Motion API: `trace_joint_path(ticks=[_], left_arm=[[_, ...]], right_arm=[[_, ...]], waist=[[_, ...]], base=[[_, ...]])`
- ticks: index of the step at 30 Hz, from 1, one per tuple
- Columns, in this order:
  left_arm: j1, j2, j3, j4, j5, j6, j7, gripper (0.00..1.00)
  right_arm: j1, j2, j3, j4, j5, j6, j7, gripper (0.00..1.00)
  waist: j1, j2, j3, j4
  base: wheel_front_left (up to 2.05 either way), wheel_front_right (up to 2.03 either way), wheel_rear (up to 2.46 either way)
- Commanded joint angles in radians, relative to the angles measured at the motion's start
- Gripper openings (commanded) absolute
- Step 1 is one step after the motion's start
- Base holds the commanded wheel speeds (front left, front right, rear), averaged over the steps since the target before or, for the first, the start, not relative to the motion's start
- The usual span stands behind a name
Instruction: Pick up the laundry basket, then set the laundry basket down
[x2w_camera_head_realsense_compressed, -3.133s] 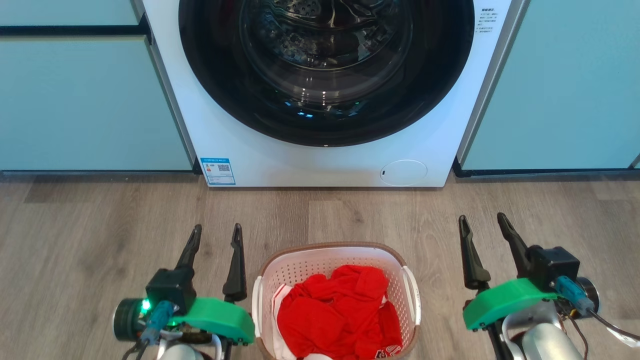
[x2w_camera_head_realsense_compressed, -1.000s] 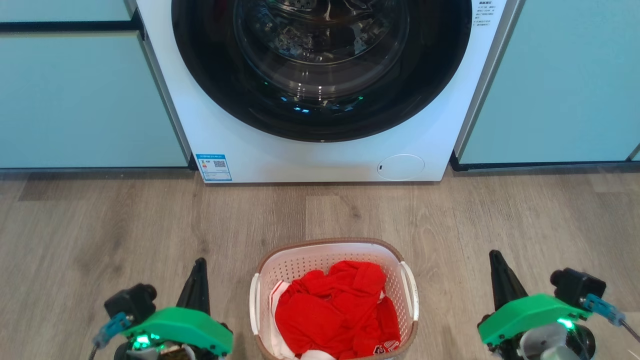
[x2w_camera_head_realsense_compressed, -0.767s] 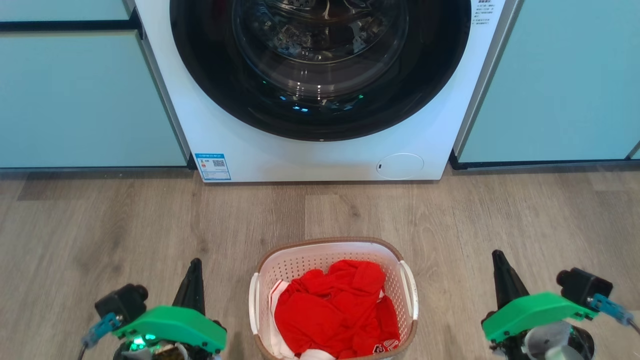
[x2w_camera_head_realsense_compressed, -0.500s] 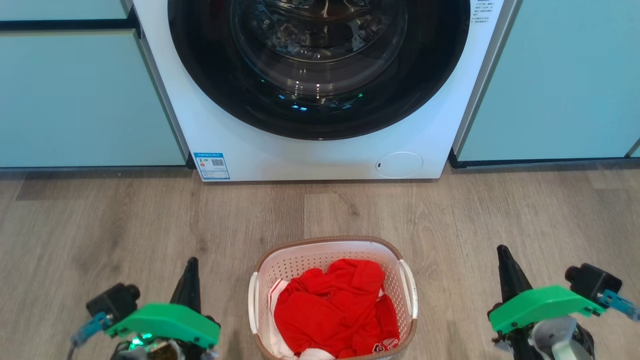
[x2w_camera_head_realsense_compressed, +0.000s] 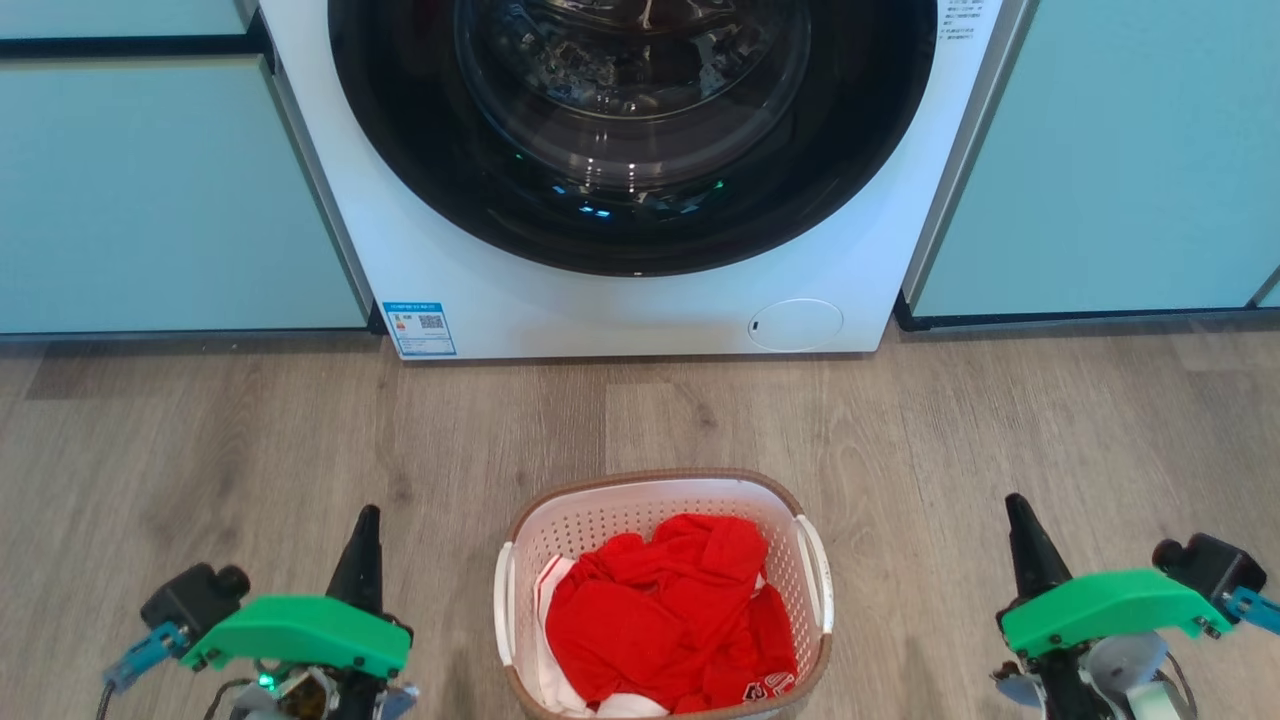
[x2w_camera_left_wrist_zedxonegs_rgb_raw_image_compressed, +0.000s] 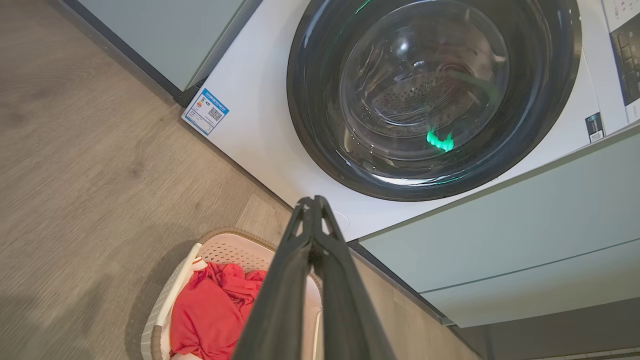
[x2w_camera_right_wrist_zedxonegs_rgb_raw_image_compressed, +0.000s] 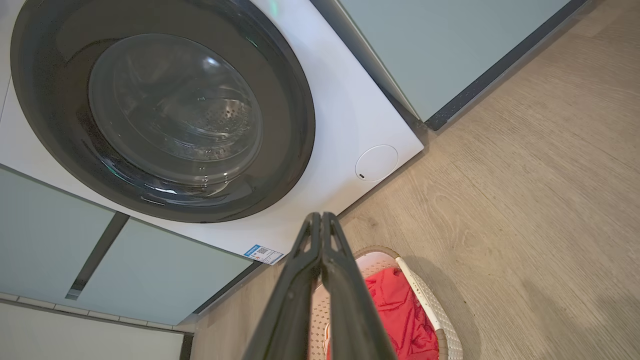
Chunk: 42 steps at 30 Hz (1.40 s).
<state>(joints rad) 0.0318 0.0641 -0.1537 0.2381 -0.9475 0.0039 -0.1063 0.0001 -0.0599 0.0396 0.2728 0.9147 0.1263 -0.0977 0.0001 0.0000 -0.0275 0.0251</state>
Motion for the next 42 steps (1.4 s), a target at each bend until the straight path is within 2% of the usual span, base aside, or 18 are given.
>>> trace_joint_path(ticks=[1, 42], left_arm=[[-0.065, 0.016, 0.028, -0.028, -0.032, -0.012, 0.005, 0.0], [-0.112, 0.016, 0.158, -0.006, -0.466, -0.092, 0.124, 0.0]], right_arm=[[-0.061, -0.015, 0.001, -0.032, 0.034, 0.002, 0.006, 0.0], [-0.09, -0.014, -0.079, -0.031, 0.484, 0.004, 0.124, 0.0]], waist=[[0.0, 0.0, 0.001, -0.001], [-0.0001, 0.0, 0.02, -0.017]], base=[[0.0, 0.0, 0.0], [0.0, 0.0, 0.0]])
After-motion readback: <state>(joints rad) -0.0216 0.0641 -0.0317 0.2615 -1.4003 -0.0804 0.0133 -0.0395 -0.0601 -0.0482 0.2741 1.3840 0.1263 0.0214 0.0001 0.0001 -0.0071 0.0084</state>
